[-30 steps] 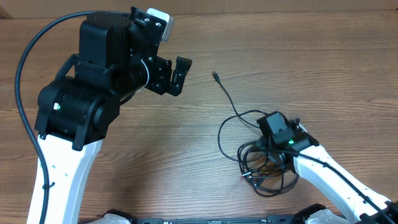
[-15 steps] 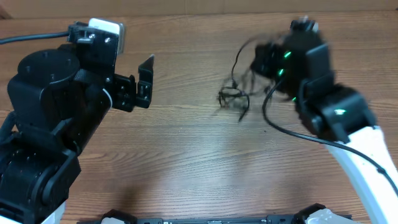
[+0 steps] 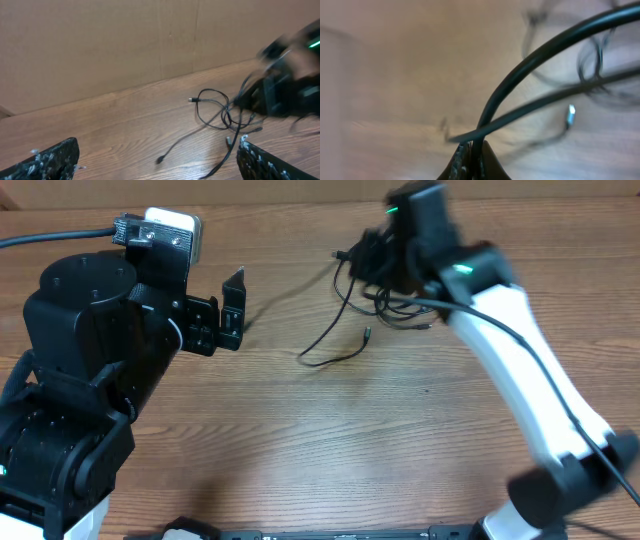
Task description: Untangle cables
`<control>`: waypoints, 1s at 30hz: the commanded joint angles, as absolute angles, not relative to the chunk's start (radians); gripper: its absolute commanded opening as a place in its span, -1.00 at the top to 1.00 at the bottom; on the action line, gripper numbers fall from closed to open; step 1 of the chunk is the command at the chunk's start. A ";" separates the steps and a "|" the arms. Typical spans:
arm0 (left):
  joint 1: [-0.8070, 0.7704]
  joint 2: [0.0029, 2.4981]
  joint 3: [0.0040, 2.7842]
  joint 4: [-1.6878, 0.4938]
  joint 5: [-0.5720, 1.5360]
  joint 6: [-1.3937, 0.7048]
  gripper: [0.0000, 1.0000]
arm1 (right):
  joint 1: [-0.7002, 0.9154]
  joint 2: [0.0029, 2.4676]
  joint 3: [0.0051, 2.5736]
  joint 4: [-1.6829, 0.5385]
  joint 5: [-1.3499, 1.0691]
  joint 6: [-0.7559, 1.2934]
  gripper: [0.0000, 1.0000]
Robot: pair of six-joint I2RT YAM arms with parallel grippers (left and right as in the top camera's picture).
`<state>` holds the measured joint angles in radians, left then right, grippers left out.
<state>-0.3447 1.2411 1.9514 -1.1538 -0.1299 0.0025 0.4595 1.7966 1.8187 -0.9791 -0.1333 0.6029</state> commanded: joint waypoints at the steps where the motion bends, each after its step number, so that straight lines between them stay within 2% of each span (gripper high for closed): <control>1: -0.340 1.238 1.960 -1.154 -0.145 0.000 -1.00 | 0.491 1.757 1.832 -1.006 -0.176 0.508 0.92; 5: -0.340 1.239 1.960 -1.154 -0.144 0.000 -1.00 | 0.493 1.686 1.896 -1.123 -0.175 0.451 0.93; 9: -0.340 1.239 1.960 -1.155 -0.138 0.000 -1.00 | 0.493 1.621 2.041 -1.393 -0.173 0.387 0.92; 13: -0.340 1.242 1.960 -1.155 -0.136 -0.006 -0.99 | 0.516 1.613 2.010 -1.532 -0.098 0.387 0.92; 22: -0.340 1.242 1.960 -1.156 -0.077 -0.007 -1.00 | 0.568 1.615 1.731 -1.629 0.044 0.383 0.92; 26: -0.340 1.242 1.960 -1.156 -0.077 -0.007 -0.99 | 0.569 1.602 1.732 -1.694 0.060 0.258 0.92; 30: -0.340 1.243 1.960 -1.155 -0.076 -0.008 -0.99 | 0.568 1.581 1.792 -1.694 0.059 0.231 0.92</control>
